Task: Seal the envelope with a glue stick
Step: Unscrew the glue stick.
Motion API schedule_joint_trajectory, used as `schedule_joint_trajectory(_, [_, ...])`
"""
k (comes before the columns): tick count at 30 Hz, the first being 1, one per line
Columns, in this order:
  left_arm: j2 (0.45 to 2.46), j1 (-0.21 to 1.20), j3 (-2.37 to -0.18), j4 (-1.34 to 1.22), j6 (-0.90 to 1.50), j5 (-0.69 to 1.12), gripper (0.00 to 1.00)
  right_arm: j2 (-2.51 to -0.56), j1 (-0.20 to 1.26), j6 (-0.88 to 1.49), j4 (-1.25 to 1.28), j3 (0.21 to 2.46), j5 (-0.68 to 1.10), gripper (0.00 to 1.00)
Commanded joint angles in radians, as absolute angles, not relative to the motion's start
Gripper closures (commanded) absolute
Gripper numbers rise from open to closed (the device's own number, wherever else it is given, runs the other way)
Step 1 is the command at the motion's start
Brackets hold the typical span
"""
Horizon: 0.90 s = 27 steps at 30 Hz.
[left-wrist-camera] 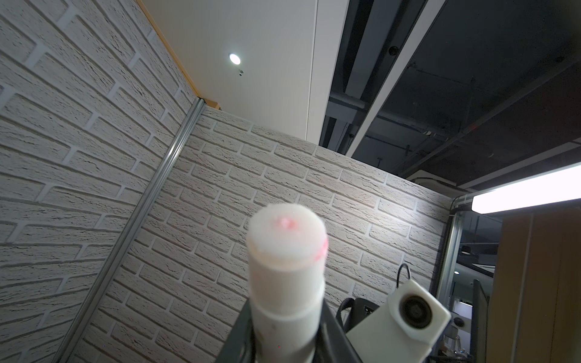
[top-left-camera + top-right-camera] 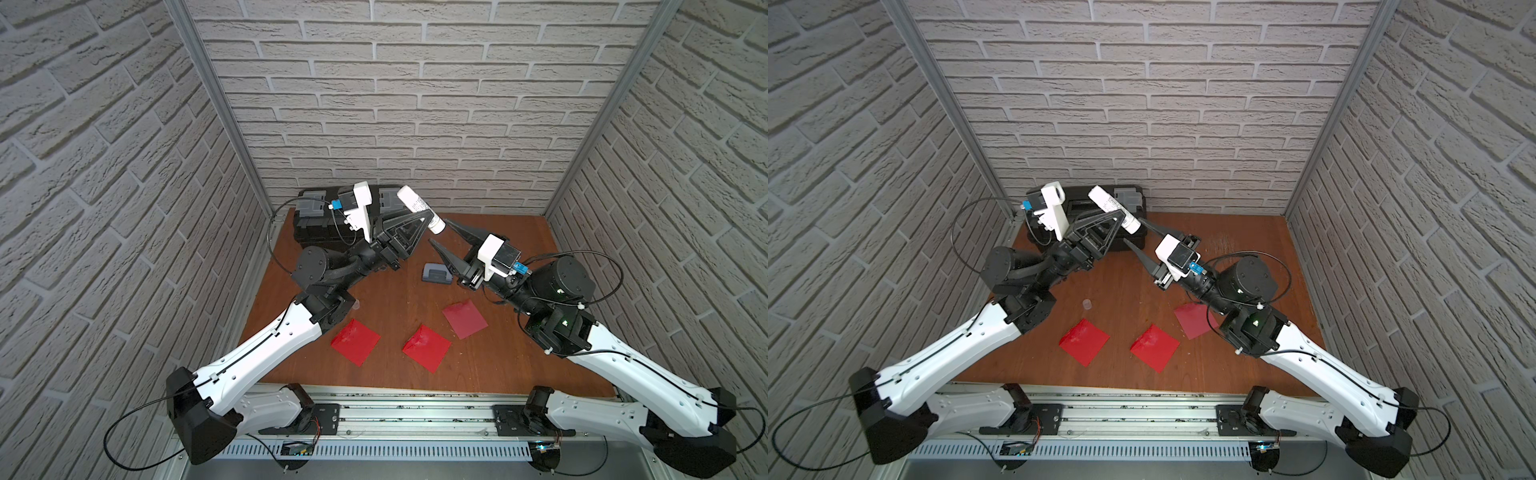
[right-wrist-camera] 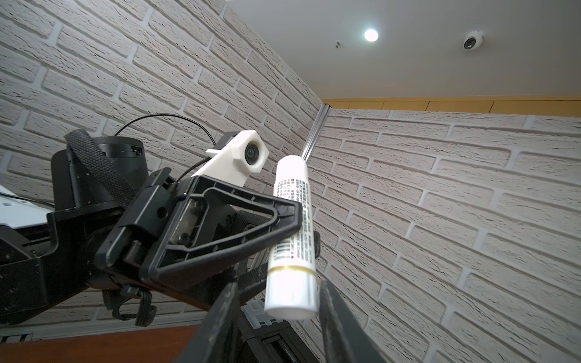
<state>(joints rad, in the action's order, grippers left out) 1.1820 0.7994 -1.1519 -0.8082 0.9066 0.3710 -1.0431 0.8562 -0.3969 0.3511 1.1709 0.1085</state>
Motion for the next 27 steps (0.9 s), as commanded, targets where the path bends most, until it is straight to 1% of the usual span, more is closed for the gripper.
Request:
schedule_joint_trajectory(1, [1.16,0.803,-1.146,-0.864,0.913,0.374,0.98,-1.059,0.864,-0.392,0.364,1.206,0.086,0.59])
schedule_joint_trajectory(4, [1.16,0.804,-1.146,-0.863,0.913,0.374,0.98,-1.063,0.865,-0.373,0.403,1.2,0.091,0.62])
schedule_joint_trajectory(7, [1.163,0.804,-1.145,-0.863,0.913,0.375,0.98,-1.065,0.865,-0.361,0.414,1.204,0.092,0.68])
schedule_joint_trajectory(11, [1.163,0.804,-1.15,-0.86,0.909,0.382,0.99,-1.053,0.864,-0.325,0.408,1.2,0.101,0.81])
schedule_joint_trajectory(13, [1.167,0.804,-1.155,-0.855,0.905,0.391,0.99,-1.042,0.865,-0.261,0.403,1.195,0.11,0.84])
schedule_joint_trajectory(16, [1.175,0.803,-1.172,-0.857,0.9,0.427,0.99,-1.019,0.864,-0.058,0.391,1.19,0.131,0.87])
schedule_joint_trajectory(19, [1.182,0.803,-1.198,-0.863,0.884,0.493,0.98,-0.984,0.865,0.203,0.393,1.179,0.171,0.91])
schedule_joint_trajectory(23, [1.194,0.804,-1.252,-0.869,0.866,0.594,0.98,-0.939,0.865,0.588,0.354,1.175,0.161,0.92])
schedule_joint_trajectory(25, [1.201,0.804,-1.275,-0.864,0.864,0.624,0.98,-0.928,0.865,0.69,0.368,1.169,0.189,0.93])
schedule_joint_trajectory(27, [1.204,0.804,-1.282,-0.856,0.86,0.622,0.98,-0.922,0.864,0.739,0.381,1.17,0.199,0.92])
